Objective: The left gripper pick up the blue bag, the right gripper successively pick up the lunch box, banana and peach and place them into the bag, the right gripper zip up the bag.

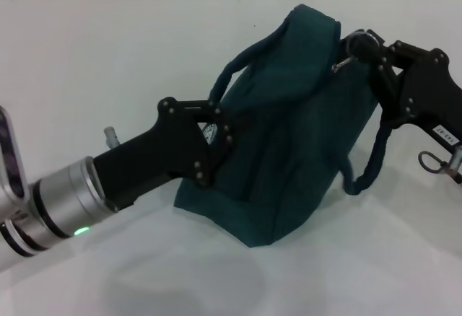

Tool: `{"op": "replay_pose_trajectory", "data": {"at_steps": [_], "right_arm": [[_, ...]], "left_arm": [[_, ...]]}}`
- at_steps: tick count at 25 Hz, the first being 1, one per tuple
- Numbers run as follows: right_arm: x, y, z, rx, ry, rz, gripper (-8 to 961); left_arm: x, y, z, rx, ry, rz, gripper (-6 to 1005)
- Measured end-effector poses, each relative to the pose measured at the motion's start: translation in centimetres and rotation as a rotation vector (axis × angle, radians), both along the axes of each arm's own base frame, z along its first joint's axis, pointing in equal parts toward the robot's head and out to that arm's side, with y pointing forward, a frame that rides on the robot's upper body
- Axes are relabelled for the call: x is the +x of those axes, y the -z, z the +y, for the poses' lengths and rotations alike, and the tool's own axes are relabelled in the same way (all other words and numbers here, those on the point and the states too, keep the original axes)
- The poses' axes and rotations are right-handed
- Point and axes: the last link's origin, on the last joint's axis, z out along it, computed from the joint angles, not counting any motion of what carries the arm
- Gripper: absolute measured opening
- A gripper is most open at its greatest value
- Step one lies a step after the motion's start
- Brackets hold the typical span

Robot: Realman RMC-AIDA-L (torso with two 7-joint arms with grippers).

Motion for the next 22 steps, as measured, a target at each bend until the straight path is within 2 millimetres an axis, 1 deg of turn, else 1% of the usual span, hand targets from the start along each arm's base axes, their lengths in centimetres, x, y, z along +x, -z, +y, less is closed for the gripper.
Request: {"op": "replay_pose_trajectory", "data": {"at_steps": [6, 15, 18, 22], "right_arm": [[1.5, -0.7, 0.4, 0.015, 0.077, 0.007, 43], [3.4, -2.0, 0.6, 0.077, 0.166, 0.021, 49], [3.5, -2.1, 0.5, 0.079, 0.172, 0.022, 51], [3.2, -1.8, 0.4, 0.066, 0.158, 0.021, 53]], "left_arm": [[-1.3, -0.1, 0.5, 0.026, -0.049, 0.072, 47], [-2.6, -0.7, 0.3, 0.022, -0.092, 0.093, 46], [-2.9, -0.9, 0.1, 0.025, -0.097, 0.093, 45], [-2.5, -0.6, -0.8, 0.072, -0.071, 0.068, 36]]}}
